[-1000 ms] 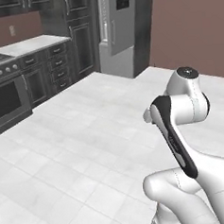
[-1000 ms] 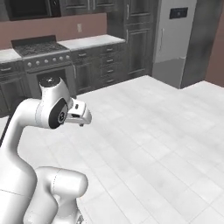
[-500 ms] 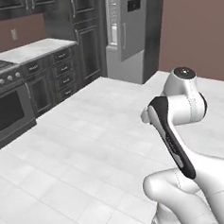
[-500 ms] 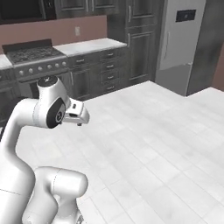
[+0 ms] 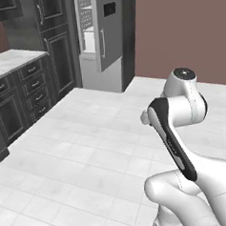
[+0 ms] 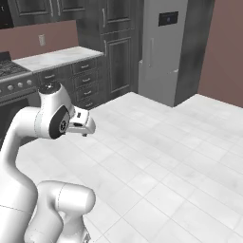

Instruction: Take the cheese, steak, and corn from the fridge and place them on the plate on the dining counter to create an appetizer plate.

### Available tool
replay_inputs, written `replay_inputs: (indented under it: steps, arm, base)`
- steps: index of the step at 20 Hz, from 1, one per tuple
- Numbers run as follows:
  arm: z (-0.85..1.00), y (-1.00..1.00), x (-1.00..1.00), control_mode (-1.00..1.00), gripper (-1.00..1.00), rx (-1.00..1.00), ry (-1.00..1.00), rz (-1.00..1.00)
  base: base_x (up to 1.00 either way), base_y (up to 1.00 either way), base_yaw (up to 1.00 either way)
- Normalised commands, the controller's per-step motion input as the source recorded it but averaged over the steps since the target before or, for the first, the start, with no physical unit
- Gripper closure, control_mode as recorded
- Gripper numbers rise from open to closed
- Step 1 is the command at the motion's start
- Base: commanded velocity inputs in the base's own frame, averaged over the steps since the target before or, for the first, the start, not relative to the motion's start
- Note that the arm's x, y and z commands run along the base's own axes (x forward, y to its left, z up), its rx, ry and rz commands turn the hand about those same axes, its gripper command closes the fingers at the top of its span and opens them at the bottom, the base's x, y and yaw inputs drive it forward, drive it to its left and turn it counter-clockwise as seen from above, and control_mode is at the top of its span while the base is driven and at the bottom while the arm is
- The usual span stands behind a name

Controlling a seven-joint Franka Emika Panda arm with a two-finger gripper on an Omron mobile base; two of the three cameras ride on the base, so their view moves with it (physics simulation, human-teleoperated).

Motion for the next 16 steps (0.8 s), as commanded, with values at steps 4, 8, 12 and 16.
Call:
replay_inputs:
  steps: [4, 8, 12, 16]
  arm:
    - [0.00, 0.00, 0.00, 1.00, -1.00, 0.00, 0.00, 0.00]
    - [0.00, 0.00, 0.00, 1.00, -1.00, 0.00, 0.00, 0.00]
    - [0.00, 0.00, 0.00, 1.00, -1.00, 0.00, 0.00, 0.00]
    - [0.00, 0.00, 0.00, 1.00, -1.00, 0.00, 0.00, 0.00]
  base:
    - [1.00, 0.74, -0.26]
    - [0.98, 0.93, -0.18]
    - [0.98, 0.84, -0.17]
    - [0.95, 0.62, -0.19]
